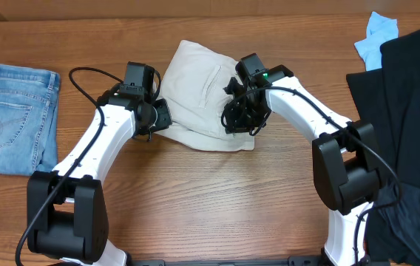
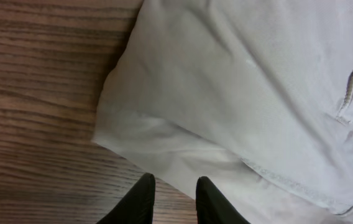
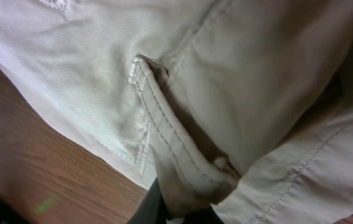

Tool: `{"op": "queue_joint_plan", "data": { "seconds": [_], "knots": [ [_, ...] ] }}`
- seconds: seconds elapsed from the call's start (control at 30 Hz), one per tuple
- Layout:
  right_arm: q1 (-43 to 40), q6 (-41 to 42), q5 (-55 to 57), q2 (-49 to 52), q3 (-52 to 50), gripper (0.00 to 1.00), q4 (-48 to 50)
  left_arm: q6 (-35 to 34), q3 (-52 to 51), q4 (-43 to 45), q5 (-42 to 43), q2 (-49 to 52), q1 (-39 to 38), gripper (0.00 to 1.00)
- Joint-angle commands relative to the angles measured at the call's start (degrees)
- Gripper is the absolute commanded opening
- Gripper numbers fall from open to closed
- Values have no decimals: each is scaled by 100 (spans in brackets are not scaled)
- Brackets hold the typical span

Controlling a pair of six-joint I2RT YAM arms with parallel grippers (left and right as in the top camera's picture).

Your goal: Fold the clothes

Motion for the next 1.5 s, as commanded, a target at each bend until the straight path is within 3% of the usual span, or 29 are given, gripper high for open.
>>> {"op": "queue_joint_plan", "data": {
  "seconds": [0.0,0.13,0.37,0.53,0.77,0.97,1.47],
  "knots": [
    [-15,-24,-96,-240,173,4,-44,66,-162,114,46,-96,-72,21],
    [-15,-24,-96,-240,173,4,-63,66,-328,245,42,-96,-229,10],
    [-15,-24,-96,-254,173,5,-173,66,-765,754,-70,-96,-420,8],
    [-15,-22,-98,-343,175,6,-181,66,-946,1027,-160,-96,-420,12],
    [-15,-22,-98,-608,175,7,-260,63,-1239,2076,-131,184,-422,14],
    [-15,-20,-144,-909,175,7,-612,59,-1246,2334,-101,946,-420,13],
    [-15,-24,-221,-1268,173,8,-894,72,-1228,2481,455,772,-415,22]
  ]
}}
